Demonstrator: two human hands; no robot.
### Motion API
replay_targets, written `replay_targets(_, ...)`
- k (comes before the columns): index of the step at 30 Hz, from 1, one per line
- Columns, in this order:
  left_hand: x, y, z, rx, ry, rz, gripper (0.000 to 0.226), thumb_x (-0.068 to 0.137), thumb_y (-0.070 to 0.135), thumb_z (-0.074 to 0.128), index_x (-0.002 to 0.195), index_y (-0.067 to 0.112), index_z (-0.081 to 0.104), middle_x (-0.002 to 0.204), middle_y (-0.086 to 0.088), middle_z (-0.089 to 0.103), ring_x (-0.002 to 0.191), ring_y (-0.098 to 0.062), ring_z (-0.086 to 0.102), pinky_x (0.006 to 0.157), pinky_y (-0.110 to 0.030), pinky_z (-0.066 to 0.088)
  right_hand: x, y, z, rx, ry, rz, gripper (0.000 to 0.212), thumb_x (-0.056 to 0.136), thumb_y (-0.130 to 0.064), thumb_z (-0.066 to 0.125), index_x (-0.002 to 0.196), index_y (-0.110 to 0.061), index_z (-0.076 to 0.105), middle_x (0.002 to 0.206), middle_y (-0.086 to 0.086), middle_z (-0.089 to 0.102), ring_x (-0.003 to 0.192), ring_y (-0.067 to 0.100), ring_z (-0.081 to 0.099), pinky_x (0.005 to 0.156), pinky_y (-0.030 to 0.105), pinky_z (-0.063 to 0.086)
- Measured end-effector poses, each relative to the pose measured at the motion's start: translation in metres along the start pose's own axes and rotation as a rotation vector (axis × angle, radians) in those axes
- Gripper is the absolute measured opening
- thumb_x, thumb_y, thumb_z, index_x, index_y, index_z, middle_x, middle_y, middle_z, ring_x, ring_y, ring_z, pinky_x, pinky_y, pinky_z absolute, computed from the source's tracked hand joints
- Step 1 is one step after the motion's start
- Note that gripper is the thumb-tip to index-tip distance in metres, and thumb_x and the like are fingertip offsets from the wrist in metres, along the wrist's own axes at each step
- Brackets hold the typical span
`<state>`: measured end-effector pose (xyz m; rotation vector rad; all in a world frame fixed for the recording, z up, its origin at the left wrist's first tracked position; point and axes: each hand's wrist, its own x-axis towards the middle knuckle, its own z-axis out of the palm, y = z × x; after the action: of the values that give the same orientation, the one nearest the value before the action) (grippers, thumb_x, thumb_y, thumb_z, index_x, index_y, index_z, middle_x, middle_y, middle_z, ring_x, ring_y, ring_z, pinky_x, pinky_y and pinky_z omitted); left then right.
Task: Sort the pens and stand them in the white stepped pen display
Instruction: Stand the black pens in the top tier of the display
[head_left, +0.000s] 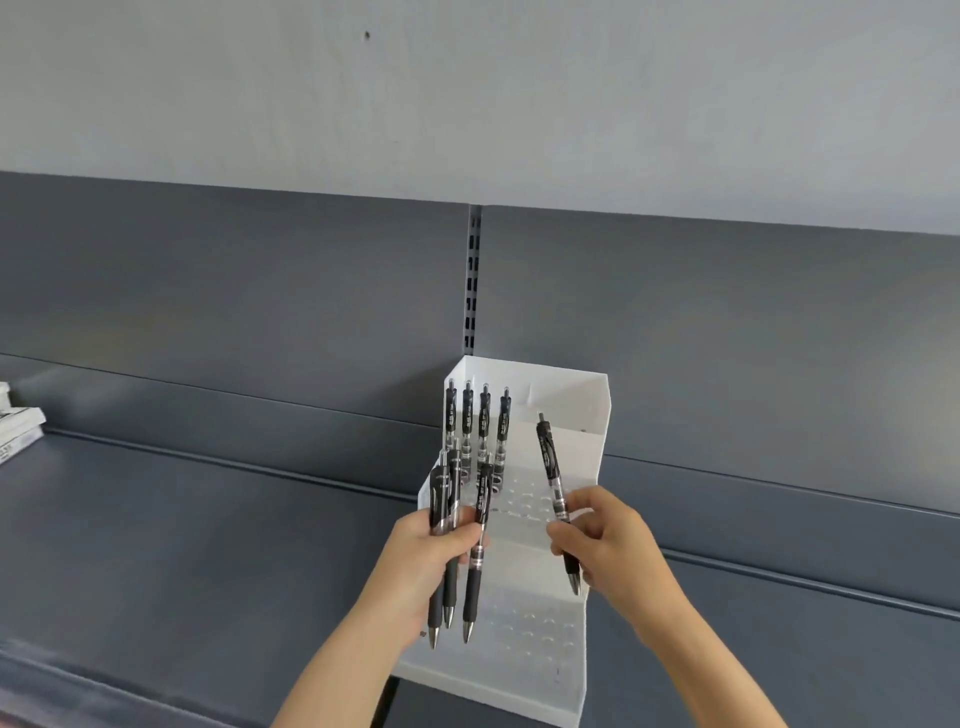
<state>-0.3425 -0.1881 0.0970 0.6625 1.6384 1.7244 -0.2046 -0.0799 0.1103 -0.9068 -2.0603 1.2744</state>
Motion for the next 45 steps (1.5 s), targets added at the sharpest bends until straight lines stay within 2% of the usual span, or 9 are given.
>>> replay_targets(7, 0.017, -0.004, -0.015, 0.020, -0.090, -0.007, 0.017, 0.085, -0.005, 0.058, 0.073, 0.006, 0.063, 0.051, 0.006, 0.062, 0.051, -0.004, 0.058, 0.055, -0.014, 0.045, 0.007, -0.002, 0.011, 0.042, 0.163, 0.039, 0.005, 0.089, -0.009, 0.058, 0.087, -0.006, 0.061, 0.064, 0.008, 0.063, 0.047, 0.014, 0.048, 0.046, 0.024, 0.040)
replay_targets(13, 0.031, -0.003, -0.030, 0.020, -0.098, 0.004, 0.010, 0.084, 0.000, 0.063, 0.077, 0.007, 0.066, 0.077, -0.010, 0.064, 0.075, -0.021, 0.059, 0.075, -0.031, 0.044, 0.035, -0.027, 0.006, -0.095, 0.318, -0.016, 0.010, 0.089, -0.004, 0.054, 0.086, -0.009, 0.062, 0.067, 0.003, 0.064, 0.050, 0.006, 0.059, 0.050, 0.015, 0.049)
replay_targets(17, 0.032, -0.003, -0.039, 0.014, -0.095, 0.000, 0.009, 0.084, 0.000, 0.062, 0.078, 0.006, 0.066, 0.077, -0.009, 0.067, 0.075, -0.020, 0.061, 0.071, -0.026, 0.044, 0.058, -0.034, 0.019, -0.176, 0.362, -0.028, 0.014, 0.090, 0.000, 0.049, 0.087, -0.003, 0.063, 0.076, 0.010, 0.066, 0.066, 0.018, 0.064, 0.072, 0.040, 0.056)
replay_targets(20, 0.035, -0.002, -0.044, -0.005, -0.087, -0.003, 0.009, 0.084, 0.000, 0.062, 0.081, 0.006, 0.067, 0.076, -0.007, 0.069, 0.074, -0.017, 0.063, 0.070, -0.025, 0.045, 0.074, -0.034, 0.033, -0.209, 0.381, -0.050, 0.017, 0.088, 0.001, 0.046, 0.087, -0.001, 0.063, 0.079, 0.014, 0.068, 0.079, 0.033, 0.065, 0.078, 0.046, 0.054)
replay_targets(27, 0.039, 0.001, -0.050, -0.027, -0.099, 0.009, 0.009, 0.085, 0.000, 0.060, 0.084, 0.007, 0.066, 0.080, -0.009, 0.071, 0.079, -0.017, 0.066, 0.077, -0.026, 0.048, 0.091, -0.011, 0.063, -0.570, 0.301, 0.053, 0.015, 0.093, -0.008, 0.044, 0.081, -0.006, 0.054, 0.086, 0.015, 0.063, 0.073, 0.026, 0.049, 0.061, 0.029, 0.035)
replay_targets(32, 0.042, -0.001, -0.053, -0.021, -0.093, 0.004, 0.009, 0.086, 0.001, 0.061, 0.085, 0.008, 0.066, 0.083, -0.009, 0.072, 0.082, -0.018, 0.066, 0.078, -0.027, 0.047, 0.093, -0.005, 0.067, -0.603, 0.347, 0.064, 0.037, 0.088, -0.004, 0.048, 0.054, -0.011, 0.037, 0.075, 0.011, 0.052, 0.069, 0.026, 0.046, 0.059, 0.028, 0.033)
replay_targets(40, 0.041, 0.008, -0.054, -0.055, -0.136, -0.012, 0.010, 0.085, -0.001, 0.060, 0.085, 0.008, 0.065, 0.072, -0.003, 0.071, 0.079, -0.016, 0.066, 0.078, -0.028, 0.047, 0.090, -0.009, 0.067, -0.568, 0.323, 0.089, 0.037, 0.086, 0.001, 0.049, 0.053, -0.012, 0.038, 0.058, 0.003, 0.042, 0.066, 0.025, 0.042, 0.048, 0.027, 0.029)
replay_targets(42, 0.039, 0.010, -0.053, -0.096, -0.156, -0.032, 0.011, 0.085, -0.002, 0.060, 0.084, 0.008, 0.064, 0.072, -0.004, 0.070, 0.077, -0.016, 0.065, 0.075, -0.027, 0.046, 0.082, -0.010, 0.062, -0.467, 0.361, 0.062, 0.028, 0.088, -0.007, 0.054, 0.061, -0.013, 0.052, 0.063, 0.000, 0.048, 0.071, 0.025, 0.045, 0.052, 0.022, 0.034)
replay_targets(45, 0.037, 0.012, -0.050, -0.141, -0.191, -0.060, 0.011, 0.085, -0.003, 0.060, 0.085, 0.008, 0.064, 0.071, -0.004, 0.069, 0.077, -0.016, 0.065, 0.075, -0.027, 0.046, 0.061, -0.012, 0.058, -0.274, 0.458, -0.024, 0.012, 0.089, -0.019, 0.060, 0.091, -0.013, 0.071, 0.091, 0.000, 0.069, 0.083, 0.019, 0.062, 0.078, 0.031, 0.051)
